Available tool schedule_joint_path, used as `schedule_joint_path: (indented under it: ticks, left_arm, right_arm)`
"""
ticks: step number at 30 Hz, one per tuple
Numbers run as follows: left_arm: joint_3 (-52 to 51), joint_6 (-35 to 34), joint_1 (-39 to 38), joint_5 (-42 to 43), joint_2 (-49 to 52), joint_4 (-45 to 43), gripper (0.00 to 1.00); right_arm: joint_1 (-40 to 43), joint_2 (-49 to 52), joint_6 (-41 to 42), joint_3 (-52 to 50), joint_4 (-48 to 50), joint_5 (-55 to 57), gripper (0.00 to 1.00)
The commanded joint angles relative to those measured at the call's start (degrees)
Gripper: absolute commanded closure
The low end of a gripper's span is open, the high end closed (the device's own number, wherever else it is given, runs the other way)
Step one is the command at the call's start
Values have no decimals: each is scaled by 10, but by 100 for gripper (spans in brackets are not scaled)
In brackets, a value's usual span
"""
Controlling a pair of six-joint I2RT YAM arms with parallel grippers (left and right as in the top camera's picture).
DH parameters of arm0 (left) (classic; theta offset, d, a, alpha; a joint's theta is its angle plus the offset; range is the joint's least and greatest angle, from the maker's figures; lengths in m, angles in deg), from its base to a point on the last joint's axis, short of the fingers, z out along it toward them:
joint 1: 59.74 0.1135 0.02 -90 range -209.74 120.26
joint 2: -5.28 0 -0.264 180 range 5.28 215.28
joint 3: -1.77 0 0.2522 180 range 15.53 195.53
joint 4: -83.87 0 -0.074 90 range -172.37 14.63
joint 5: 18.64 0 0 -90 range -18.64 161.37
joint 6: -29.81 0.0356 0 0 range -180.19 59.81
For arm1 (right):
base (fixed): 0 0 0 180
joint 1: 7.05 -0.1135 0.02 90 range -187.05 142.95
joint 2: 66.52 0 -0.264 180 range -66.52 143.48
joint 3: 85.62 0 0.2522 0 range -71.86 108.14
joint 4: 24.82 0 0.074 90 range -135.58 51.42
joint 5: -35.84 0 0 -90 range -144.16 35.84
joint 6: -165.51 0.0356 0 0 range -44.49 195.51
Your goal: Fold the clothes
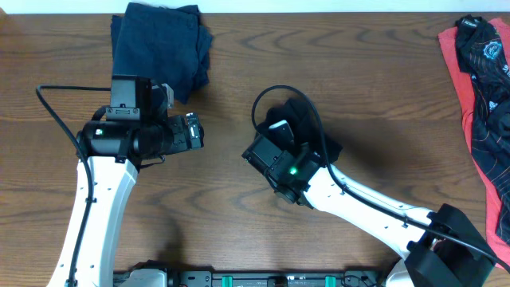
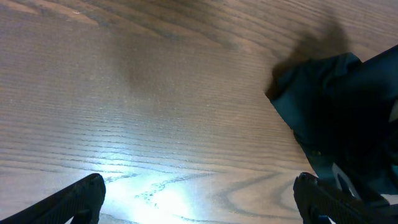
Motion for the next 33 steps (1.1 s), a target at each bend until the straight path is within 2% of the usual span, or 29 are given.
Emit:
schedule_joint_path:
  ticks: [1,4,11,14,16,21,33]
  left_arm:
    - [3,-5,2,-6,3,3,2]
    - [3,-5,2,-6,3,3,2]
    - [3,-5,2,-6,3,4,2]
    - [3,-5,2,-6,3,7,2]
    - [3,-5,2,-6,3,10,2]
    - [3,-5,2,-6,3,15,2]
    - [3,-3,2,-6,3,16,2]
  right_arm:
    - [-7,4,26,1,4,49,44]
    - [2,4,26,1,5,49,66]
    - [25,4,37,1,-2,32,89]
    - [34,4,38,1,-4,43,96]
    - [46,4,56,1,-4,57,99]
    - [88,4,85,1,-9,59,99]
    - [171,5,87,0,-10,60,99]
